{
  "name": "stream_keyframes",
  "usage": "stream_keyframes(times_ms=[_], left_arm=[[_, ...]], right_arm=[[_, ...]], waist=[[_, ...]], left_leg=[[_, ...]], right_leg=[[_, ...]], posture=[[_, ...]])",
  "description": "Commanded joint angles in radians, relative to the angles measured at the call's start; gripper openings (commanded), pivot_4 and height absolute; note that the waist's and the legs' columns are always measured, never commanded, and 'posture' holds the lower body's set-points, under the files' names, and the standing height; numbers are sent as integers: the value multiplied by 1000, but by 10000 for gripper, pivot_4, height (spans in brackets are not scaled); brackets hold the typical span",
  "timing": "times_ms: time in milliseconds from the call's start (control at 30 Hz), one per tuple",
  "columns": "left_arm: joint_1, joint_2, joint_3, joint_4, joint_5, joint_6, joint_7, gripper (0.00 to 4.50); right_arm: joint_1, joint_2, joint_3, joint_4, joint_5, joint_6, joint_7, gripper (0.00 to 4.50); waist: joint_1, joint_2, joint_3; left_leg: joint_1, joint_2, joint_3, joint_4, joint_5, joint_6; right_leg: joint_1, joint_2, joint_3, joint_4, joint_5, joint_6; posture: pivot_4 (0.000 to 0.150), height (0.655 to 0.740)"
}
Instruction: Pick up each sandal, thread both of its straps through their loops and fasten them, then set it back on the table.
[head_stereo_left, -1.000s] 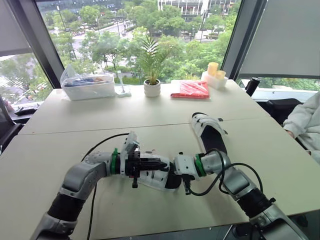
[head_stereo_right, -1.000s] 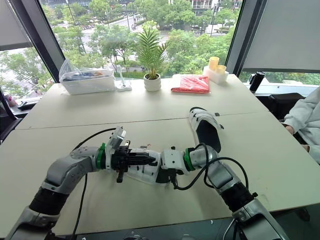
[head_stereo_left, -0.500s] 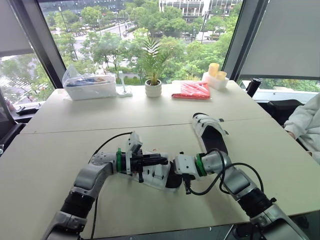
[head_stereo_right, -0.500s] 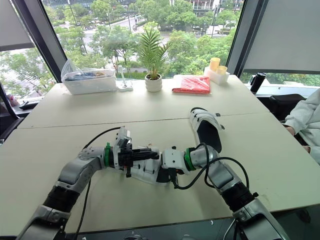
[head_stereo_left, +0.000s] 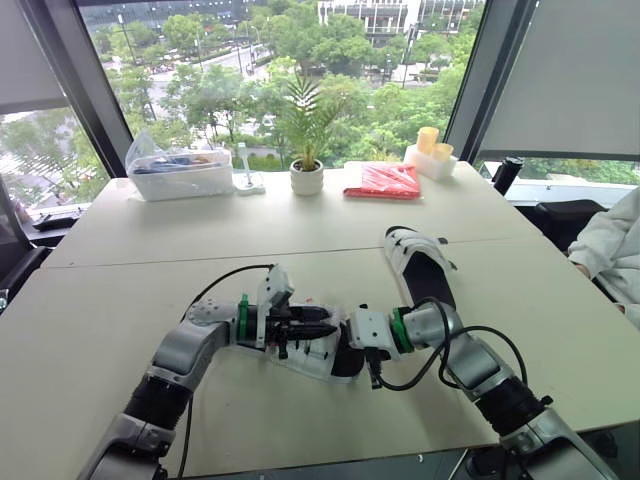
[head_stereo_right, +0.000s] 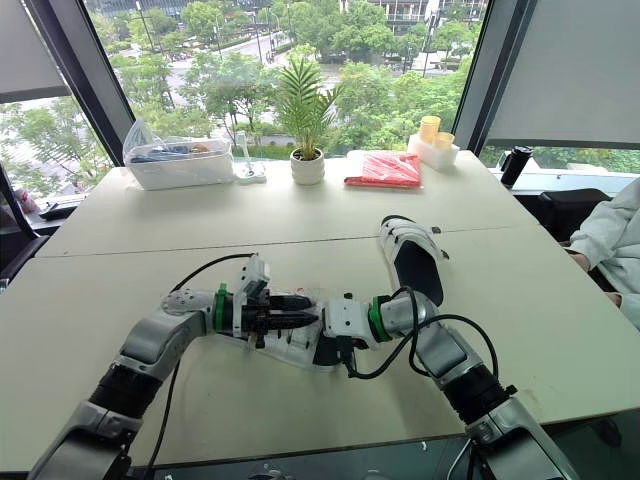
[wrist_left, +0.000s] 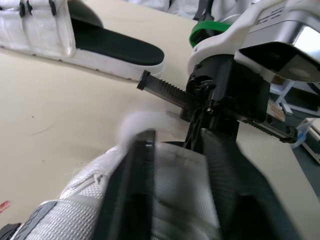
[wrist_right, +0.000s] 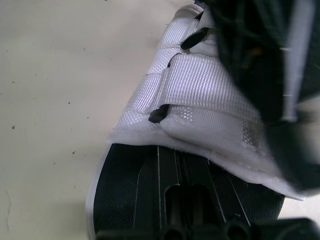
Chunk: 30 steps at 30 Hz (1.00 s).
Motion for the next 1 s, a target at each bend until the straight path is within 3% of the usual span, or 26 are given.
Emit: stream_keyframes(times_ms=[33, 100, 133, 500, 600, 833, 1000], left_arm=[[-23, -1, -5, 31, 50, 0, 51, 34001], [-38, -11, 2, 41, 51, 7, 70, 43611], [-44, -15, 5, 44, 49, 13, 77, 44773], [-232, -88, 114, 89, -30, 153, 184, 44773], [-270, -71, 103, 116, -17, 172, 162, 44773], [-334, 2, -11, 241, 52, 137, -36, 44773], [-384, -7, -32, 391, 94, 74, -115, 44773]], right_arm=[[15, -6, 40, 23, -24, 6, 14, 0], [12, -5, 40, 26, -24, 5, 14, 0], [12, -5, 40, 27, -24, 5, 13, 0], [-4, 0, 42, 48, -26, -8, 13, 0], [-7, 1, 44, 52, -25, -11, 12, 0], [-13, 7, 48, 63, -26, -18, 5, 0], [-12, 7, 48, 67, -27, -24, 2, 0]], waist=[[0, 0, 0], [0, 0, 0], [0, 0, 0], [-1, -2, 1], [-6, -2, 1], [-4, -2, 1], [-5, -2, 1]], left_leg=[[0, 0, 0, 0, 0, 0], [0, 0, 0, 0, 0, 0], [1, 0, 0, 0, 0, 0], [1, -1, -1, 2, 0, 0], [1, -1, -1, 0, 0, 0], [1, -1, -1, 0, 0, 0], [1, -1, -1, 1, 0, -1]], right_leg=[[0, 0, 0, 0, 0, 0], [0, 0, 0, 0, 0, 0], [1, 0, 0, 0, 0, 0], [1, 0, -1, 0, 2, 3], [1, 0, -1, 0, 2, 3], [0, 0, -1, 1, 2, 3], [0, 0, -1, 1, 2, 3]], posture=[[1500, 7400], [1500, 7400], [1500, 7400], [1500, 7400], [1500, 7400], [1500, 7400], [1500, 7400]])
